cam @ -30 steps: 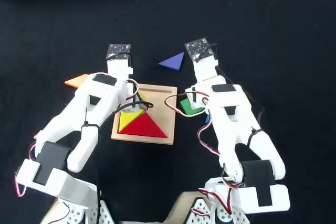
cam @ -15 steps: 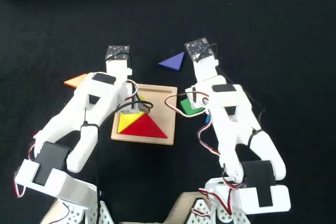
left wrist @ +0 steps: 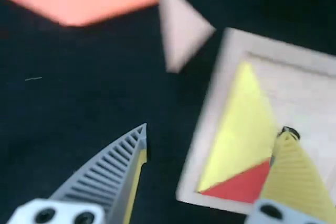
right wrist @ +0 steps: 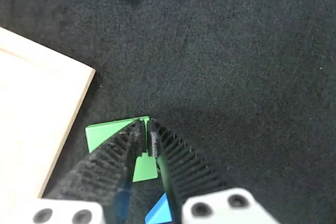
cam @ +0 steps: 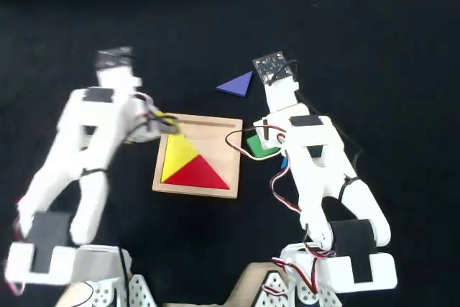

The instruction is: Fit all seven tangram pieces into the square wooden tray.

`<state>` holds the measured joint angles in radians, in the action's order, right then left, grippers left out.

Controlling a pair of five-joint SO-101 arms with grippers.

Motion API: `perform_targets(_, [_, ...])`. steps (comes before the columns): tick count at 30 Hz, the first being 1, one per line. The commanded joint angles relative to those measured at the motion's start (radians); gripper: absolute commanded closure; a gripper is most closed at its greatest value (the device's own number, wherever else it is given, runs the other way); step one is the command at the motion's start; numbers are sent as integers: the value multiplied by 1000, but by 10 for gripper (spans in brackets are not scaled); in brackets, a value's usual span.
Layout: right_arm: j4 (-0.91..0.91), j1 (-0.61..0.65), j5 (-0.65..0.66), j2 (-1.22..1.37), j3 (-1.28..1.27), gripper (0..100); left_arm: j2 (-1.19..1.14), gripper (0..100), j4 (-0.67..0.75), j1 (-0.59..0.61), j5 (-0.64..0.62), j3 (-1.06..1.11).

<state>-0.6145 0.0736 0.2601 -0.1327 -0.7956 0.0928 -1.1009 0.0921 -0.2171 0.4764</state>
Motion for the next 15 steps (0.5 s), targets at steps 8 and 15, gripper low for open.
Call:
perform_targets(8, [-29,52,-2,-44,91,987,227,666,370,278,68,389])
perform_targets(15, [-199,132,-9,176,380,987,213,920,416,349,72,409])
